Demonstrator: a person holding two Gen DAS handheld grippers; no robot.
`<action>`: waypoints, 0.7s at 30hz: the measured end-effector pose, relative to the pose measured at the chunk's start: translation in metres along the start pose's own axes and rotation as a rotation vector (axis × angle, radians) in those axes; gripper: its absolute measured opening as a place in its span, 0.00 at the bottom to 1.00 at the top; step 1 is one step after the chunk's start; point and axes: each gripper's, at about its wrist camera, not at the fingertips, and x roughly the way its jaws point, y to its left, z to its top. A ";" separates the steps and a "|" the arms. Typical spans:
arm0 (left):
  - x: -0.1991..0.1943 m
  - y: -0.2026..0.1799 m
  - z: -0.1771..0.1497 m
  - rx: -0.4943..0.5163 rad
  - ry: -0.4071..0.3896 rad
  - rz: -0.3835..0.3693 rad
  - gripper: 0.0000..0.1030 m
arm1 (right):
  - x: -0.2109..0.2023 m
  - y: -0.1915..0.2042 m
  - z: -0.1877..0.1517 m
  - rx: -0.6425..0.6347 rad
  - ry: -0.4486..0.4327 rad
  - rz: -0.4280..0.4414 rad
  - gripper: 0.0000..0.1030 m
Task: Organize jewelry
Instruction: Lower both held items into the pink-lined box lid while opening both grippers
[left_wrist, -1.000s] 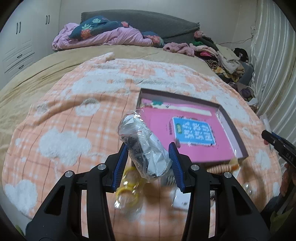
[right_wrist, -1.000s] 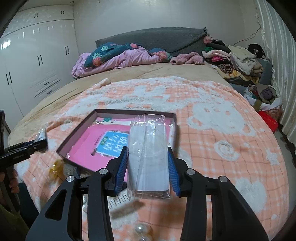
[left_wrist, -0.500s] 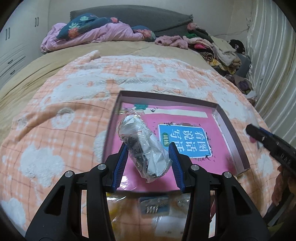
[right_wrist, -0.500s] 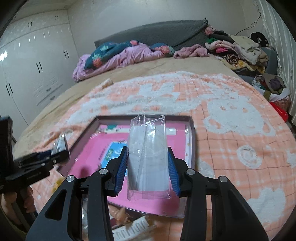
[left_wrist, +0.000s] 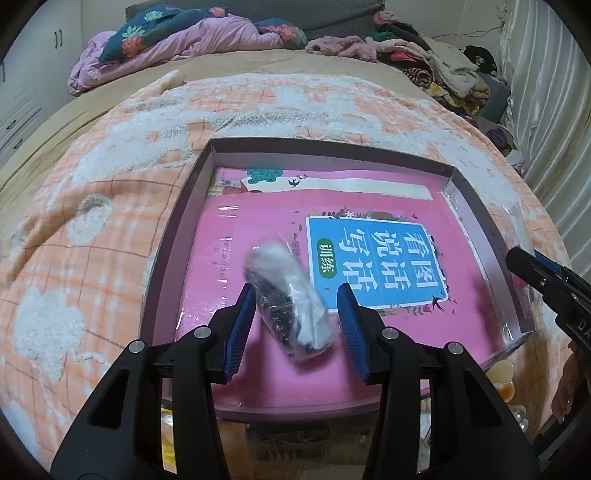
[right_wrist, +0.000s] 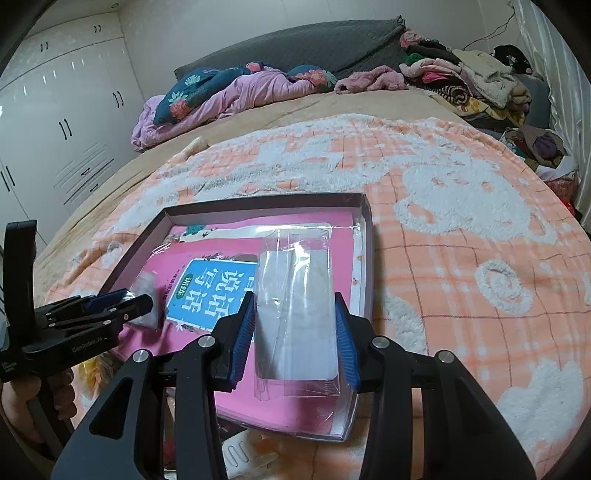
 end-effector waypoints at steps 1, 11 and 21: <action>0.000 -0.002 0.001 0.006 -0.004 0.003 0.36 | 0.002 0.000 -0.001 -0.002 0.005 0.001 0.39; -0.017 0.000 -0.001 -0.008 -0.034 0.020 0.50 | 0.003 0.001 -0.003 0.005 0.018 0.016 0.54; -0.051 0.003 -0.002 -0.035 -0.101 0.021 0.77 | -0.025 -0.003 0.004 0.040 -0.049 0.025 0.82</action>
